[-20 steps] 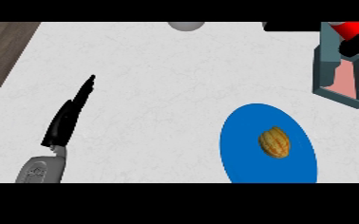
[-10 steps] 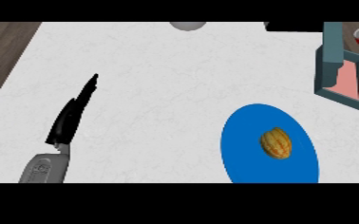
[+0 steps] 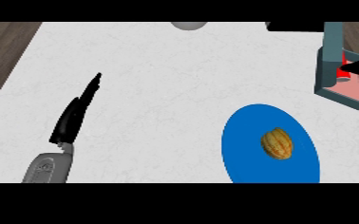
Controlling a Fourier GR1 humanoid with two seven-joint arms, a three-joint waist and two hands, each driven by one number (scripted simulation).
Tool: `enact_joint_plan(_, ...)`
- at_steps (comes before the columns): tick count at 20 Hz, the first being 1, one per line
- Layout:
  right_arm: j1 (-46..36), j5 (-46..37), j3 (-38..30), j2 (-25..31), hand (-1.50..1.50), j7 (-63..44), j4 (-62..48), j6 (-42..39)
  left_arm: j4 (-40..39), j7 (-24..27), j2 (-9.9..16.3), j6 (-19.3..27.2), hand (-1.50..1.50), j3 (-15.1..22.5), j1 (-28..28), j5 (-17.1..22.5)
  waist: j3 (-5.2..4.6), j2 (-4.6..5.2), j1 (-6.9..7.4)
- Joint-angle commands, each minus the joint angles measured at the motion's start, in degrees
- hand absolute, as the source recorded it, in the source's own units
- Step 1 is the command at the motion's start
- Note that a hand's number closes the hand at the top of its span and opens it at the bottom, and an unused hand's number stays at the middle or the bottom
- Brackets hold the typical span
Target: Pick the can from the plate and place it in the cardboard box
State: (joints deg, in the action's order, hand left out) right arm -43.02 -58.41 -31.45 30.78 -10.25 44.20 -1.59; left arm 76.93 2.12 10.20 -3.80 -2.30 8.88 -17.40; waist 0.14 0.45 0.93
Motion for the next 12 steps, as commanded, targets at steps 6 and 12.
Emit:
enact_joint_plan(6, -3.3, 15.3, -11.7, -1.8, -1.5, 12.9, -5.4, 9.8, 1.2, -0.3, 0.5, -1.0, 0.0, -0.1, -1.5, 0.4, -0.01, -0.11, 0.39)
enact_joint_plan(12, -2.9, 25.3, -21.7, 3.4, -1.5, 18.5, -10.0, 11.5, 2.8, -0.2, 0.3, -0.6, 0.0, 0.2, -2.4, 0.0, 0.04, -0.04, 0.29)
